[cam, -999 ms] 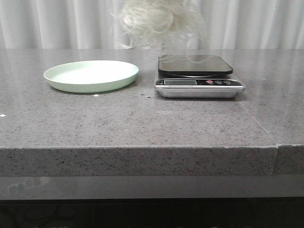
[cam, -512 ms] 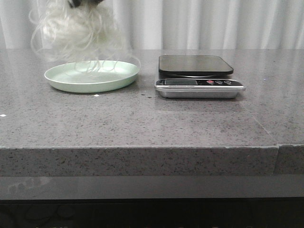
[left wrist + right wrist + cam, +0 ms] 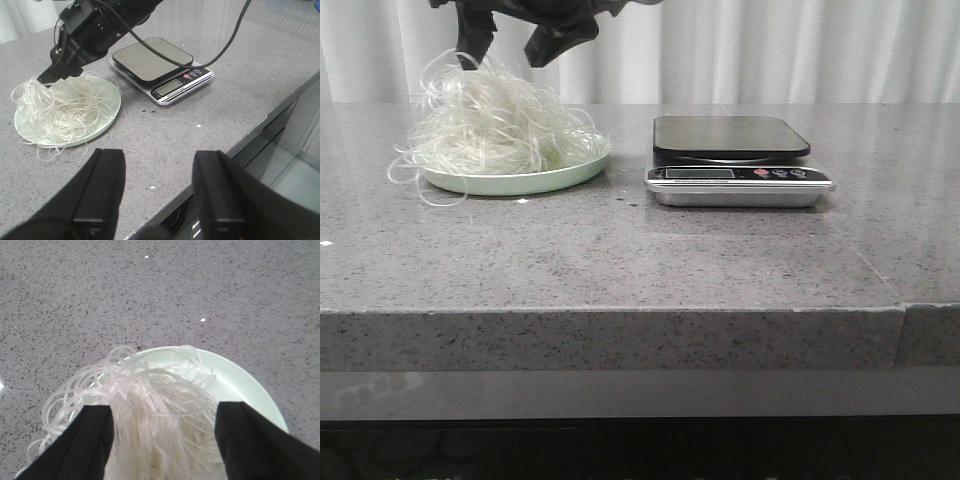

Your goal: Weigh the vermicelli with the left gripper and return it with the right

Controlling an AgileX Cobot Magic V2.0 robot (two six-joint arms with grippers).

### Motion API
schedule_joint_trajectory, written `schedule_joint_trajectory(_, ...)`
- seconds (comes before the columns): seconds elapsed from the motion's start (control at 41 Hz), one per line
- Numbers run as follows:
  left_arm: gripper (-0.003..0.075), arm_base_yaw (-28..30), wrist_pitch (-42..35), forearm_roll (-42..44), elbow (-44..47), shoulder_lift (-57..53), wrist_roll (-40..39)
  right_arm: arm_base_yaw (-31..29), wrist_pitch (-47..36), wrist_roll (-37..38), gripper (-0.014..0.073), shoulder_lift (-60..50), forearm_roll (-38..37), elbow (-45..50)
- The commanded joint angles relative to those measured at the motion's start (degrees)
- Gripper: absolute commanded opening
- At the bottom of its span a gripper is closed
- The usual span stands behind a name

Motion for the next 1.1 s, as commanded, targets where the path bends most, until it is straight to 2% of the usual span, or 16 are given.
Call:
schedule_joint_trajectory(0.0,0.0388,-0.2,-4.0,-0.3,-1.4,0.3,-0.3,-0.9,-1.6,-0.2,0.0547,-6.5,-0.1,-2.2)
schedule_joint_trajectory(0.268,0.0388,-0.2,-4.0,-0.3,-1.4,0.3,-0.3,-2.6,6.3,-0.2,0.0547,-14.6,-0.1,-2.0)
schedule_joint_trajectory(0.39,0.0388,-0.2,-4.0,-0.3,-1.4,0.3,-0.3,-2.6,7.5,-0.2,0.0545,-20.4,-0.2,1.2)
schedule_joint_trajectory(0.682,0.0388,-0.2,-4.0,-0.3,-1.4,0.3,-0.3,-2.6,-2.5,-0.2,0.0545,-37.4,-2.8,23.5)
schedule_joint_trajectory(1.072,0.0386,-0.2,-4.3,-0.3,-1.4,0.3,-0.3,-2.6,-4.2,-0.2,0.0545,-59.9,-7.0,48.0)
